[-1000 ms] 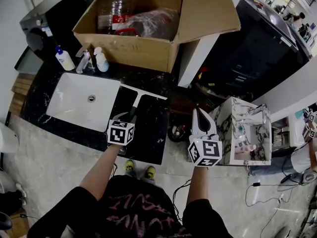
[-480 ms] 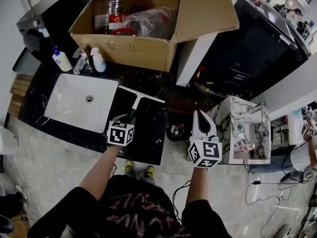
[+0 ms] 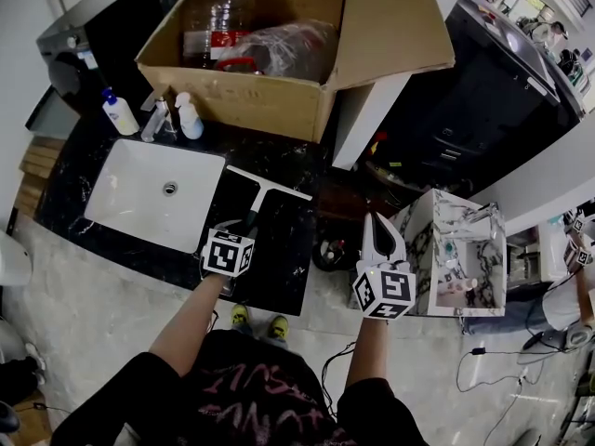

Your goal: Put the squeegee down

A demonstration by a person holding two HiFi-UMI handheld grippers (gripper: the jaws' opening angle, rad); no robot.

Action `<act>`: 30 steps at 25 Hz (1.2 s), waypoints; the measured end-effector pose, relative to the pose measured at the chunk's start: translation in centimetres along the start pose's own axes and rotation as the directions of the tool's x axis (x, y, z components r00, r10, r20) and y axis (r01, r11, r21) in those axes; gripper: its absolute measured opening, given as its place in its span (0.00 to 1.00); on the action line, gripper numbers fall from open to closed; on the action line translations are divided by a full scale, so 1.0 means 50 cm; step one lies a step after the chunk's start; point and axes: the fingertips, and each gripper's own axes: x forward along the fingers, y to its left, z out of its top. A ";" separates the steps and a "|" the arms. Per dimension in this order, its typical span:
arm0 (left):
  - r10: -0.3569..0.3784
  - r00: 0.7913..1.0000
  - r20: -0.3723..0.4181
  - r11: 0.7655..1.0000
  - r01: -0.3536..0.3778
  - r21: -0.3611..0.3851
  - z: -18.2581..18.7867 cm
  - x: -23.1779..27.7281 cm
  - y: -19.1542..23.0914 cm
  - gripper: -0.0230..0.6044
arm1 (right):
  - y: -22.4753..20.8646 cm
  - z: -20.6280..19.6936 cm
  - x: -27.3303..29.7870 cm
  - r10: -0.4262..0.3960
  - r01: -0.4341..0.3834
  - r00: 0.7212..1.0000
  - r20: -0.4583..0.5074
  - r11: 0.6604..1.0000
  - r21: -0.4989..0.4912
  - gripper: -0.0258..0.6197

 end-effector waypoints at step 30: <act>0.019 0.979 0.205 0.999 -0.028 0.041 0.087 -0.135 0.001 0.14 | 0.045 0.043 -0.026 0.034 -0.034 0.999 0.038 0.999 0.000 0.05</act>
